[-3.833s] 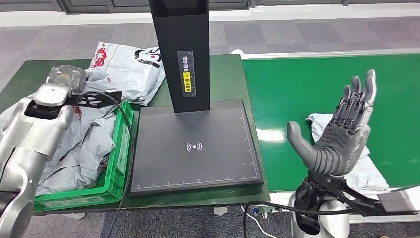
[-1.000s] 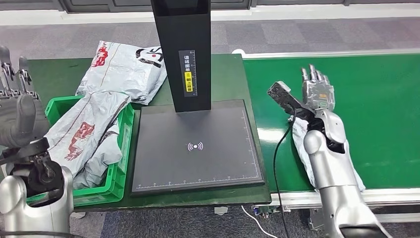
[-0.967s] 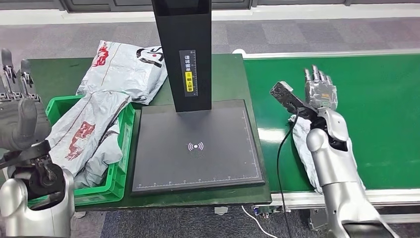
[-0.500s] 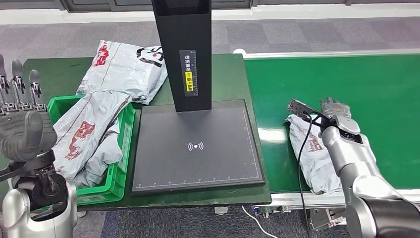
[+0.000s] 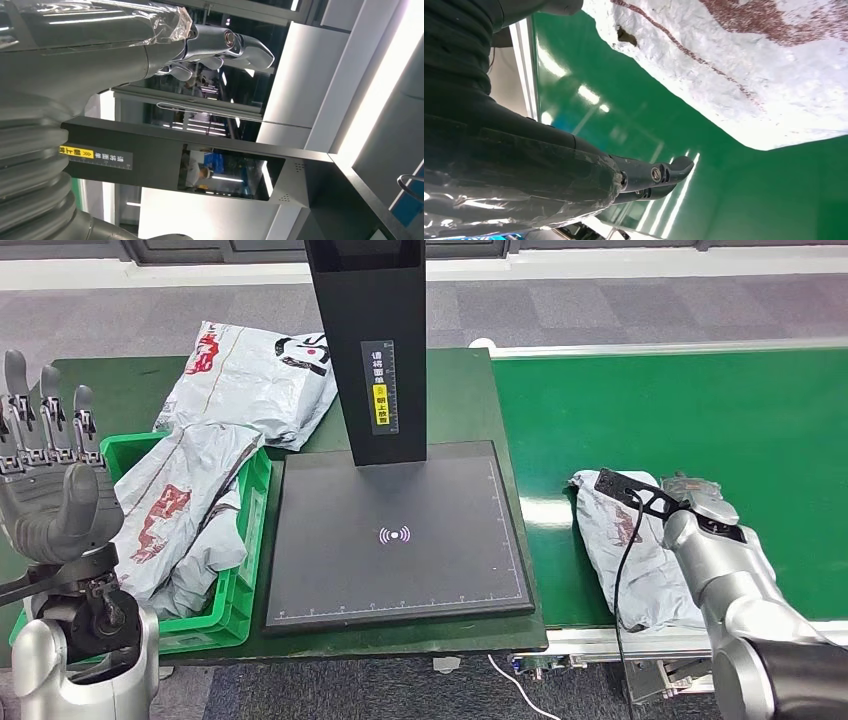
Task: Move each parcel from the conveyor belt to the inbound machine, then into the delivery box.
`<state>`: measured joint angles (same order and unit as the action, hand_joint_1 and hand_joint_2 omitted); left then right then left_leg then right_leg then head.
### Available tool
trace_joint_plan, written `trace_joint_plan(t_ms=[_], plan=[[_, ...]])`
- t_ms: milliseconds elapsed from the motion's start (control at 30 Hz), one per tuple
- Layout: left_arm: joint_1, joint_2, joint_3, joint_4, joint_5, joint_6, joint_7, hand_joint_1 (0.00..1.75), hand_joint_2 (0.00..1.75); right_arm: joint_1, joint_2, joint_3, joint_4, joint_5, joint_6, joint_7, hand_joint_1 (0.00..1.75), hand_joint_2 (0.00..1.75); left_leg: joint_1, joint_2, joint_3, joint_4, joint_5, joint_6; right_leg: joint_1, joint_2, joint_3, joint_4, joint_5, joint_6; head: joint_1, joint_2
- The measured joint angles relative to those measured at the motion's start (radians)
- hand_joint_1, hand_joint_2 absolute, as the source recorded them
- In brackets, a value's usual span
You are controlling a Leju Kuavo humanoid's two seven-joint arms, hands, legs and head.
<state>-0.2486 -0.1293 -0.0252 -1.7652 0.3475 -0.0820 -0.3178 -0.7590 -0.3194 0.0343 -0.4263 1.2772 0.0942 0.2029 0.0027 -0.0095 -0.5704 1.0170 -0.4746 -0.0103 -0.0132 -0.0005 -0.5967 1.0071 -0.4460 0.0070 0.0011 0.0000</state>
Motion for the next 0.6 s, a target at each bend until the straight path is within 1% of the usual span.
trace_joint_plan(t_ms=[167,233,300,433,533,600], plan=[[0.000,0.000,-0.002,0.001,0.001,-0.002,0.001,0.00,1.75,0.000,-0.002,0.000,0.009,-0.003,0.007,-0.007,0.00,1.75,0.000,0.000,0.000,0.000,0.000,0.000,0.000,0.000,0.000,0.000,0.000,0.000,0.000,0.000],[0.000,0.000,-0.002,0.002,0.005,-0.007,0.003,0.00,1.75,0.002,-0.004,0.000,0.013,-0.016,0.028,-0.039,0.00,1.75,0.000,0.000,0.000,0.000,0.000,0.000,0.000,0.000,0.000,0.000,0.000,0.000,0.000,0.000],[-0.001,0.000,-0.002,0.004,0.011,-0.014,0.007,0.00,1.75,0.007,-0.008,0.000,0.016,-0.039,0.064,-0.096,0.00,1.75,0.000,0.000,0.000,0.000,0.000,0.000,0.000,0.000,0.000,0.000,0.000,0.000,0.000,0.000],[-0.007,0.000,-0.002,0.015,0.023,-0.032,0.019,0.00,1.75,0.030,-0.017,0.000,0.026,-0.088,0.165,-0.224,0.00,1.75,0.000,0.000,0.000,0.000,0.000,0.000,0.000,0.000,-0.001,0.000,0.000,0.000,0.000,0.000],[-0.019,0.001,-0.003,0.027,0.033,-0.055,0.028,0.00,1.75,0.058,-0.025,0.000,0.034,-0.123,0.234,-0.299,0.00,1.75,0.000,0.000,0.000,0.000,0.000,0.000,0.000,0.000,-0.001,0.000,0.000,0.000,0.000,0.000],[-0.025,0.002,-0.003,0.036,0.043,-0.080,0.031,0.00,1.75,0.082,-0.031,0.000,0.037,-0.169,0.294,-0.397,0.00,1.75,0.000,0.000,0.000,0.000,0.000,0.000,0.000,0.000,-0.001,0.000,0.000,0.000,0.000,0.000]])
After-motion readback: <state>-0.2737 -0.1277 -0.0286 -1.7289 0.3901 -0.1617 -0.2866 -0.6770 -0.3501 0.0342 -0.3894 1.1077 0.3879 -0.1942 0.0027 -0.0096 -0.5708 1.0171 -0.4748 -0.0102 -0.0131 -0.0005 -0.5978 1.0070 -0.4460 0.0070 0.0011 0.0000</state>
